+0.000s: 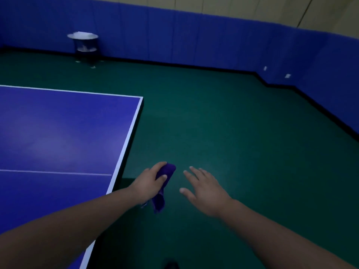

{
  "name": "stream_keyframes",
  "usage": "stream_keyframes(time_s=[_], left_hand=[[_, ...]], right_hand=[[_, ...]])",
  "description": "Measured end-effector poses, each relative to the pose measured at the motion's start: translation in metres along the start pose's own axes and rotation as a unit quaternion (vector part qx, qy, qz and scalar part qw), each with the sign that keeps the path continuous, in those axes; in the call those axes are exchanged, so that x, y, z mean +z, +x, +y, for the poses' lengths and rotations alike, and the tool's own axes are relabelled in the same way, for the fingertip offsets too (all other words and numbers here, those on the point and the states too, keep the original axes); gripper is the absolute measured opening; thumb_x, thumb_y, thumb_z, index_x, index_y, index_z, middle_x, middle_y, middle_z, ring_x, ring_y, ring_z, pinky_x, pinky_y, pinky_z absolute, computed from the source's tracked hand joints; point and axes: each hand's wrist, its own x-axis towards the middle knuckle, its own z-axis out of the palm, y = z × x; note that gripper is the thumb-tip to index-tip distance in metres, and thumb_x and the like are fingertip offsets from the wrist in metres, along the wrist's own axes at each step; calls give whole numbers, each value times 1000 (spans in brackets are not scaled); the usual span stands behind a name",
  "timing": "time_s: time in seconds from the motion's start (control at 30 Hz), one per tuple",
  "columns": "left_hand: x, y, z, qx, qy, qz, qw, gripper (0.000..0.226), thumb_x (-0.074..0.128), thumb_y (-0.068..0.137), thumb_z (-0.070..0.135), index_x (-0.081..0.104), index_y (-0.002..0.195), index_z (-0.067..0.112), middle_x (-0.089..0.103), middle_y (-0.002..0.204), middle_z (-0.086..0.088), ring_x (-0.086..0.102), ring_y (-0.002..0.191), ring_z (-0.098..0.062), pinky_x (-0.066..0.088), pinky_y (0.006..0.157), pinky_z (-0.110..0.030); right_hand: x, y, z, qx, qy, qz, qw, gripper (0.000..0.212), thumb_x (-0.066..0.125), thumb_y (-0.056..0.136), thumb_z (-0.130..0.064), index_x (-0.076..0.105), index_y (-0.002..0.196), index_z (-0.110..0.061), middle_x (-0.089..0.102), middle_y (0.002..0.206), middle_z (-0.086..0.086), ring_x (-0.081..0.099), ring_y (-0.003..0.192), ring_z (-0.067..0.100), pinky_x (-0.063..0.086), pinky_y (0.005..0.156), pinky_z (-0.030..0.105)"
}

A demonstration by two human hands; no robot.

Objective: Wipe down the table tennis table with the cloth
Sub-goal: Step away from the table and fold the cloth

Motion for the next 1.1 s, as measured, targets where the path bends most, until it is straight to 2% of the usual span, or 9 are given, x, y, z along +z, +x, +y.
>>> stream_keyframes(time_s=[0.17,0.27,0.37,0.5,0.6,0.67,0.8,0.93,1.1], left_hand=[[-9,132,34,-28,-146,63,987,55,57,99,36,37,149,26,60,127,5,60,103,-10,44,82,-19],[-15,210,57,-61,-227,76,969,42,53,101,34,45,142,28,65,115,7,64,95,-6,47,79,-22],[-21,293,72,-79,-288,97,949,25,52,101,31,54,126,30,68,102,9,65,83,-1,46,68,-15],[-33,413,79,-119,-359,113,919,17,56,98,28,59,115,28,71,101,-1,70,88,-17,56,83,-36],[-51,507,77,-155,-412,133,888,18,58,96,19,61,111,29,73,100,-6,72,87,-26,59,77,-39],[-69,566,75,-183,-437,154,867,25,58,95,12,61,115,27,74,101,-11,73,89,-34,59,76,-42],[-119,667,66,-203,-462,199,840,46,59,91,0,55,126,29,71,112,-7,73,91,-27,60,75,-38],[-181,756,40,-223,-488,234,811,67,58,75,2,44,132,34,66,118,-6,70,100,-26,59,79,-39],[-262,883,-22,-239,-488,264,797,63,59,59,21,57,121,30,73,97,-3,68,76,-20,51,61,-31]], right_hand=[[-28,153,38,22,180,-13,983,64,34,106,-53,15,162,-29,18,167,9,14,154,22,12,125,36],[-51,229,75,13,236,-11,972,60,34,107,-47,15,161,-30,24,166,5,17,153,17,14,125,35],[-73,305,114,-1,284,-1,959,55,38,108,-38,22,160,-26,31,163,1,27,149,12,16,121,22],[-87,426,163,6,353,5,935,57,44,107,-25,21,160,-25,32,161,3,30,146,12,14,113,12],[-98,524,195,25,408,-24,912,72,52,104,-31,10,162,-29,38,157,-3,39,143,14,27,115,22],[-112,588,212,27,442,-45,896,73,57,101,-29,16,161,-29,45,153,-1,48,136,15,35,116,30],[-154,712,223,-6,458,-69,887,59,68,93,-22,45,145,-36,55,137,4,60,119,19,47,108,38],[-189,830,213,-63,436,-103,892,48,73,83,-9,57,116,-40,65,118,-7,65,103,11,51,91,17],[-216,1000,190,-108,334,-118,929,47,83,77,-34,64,118,-25,67,109,4,66,97,20,53,91,35]])
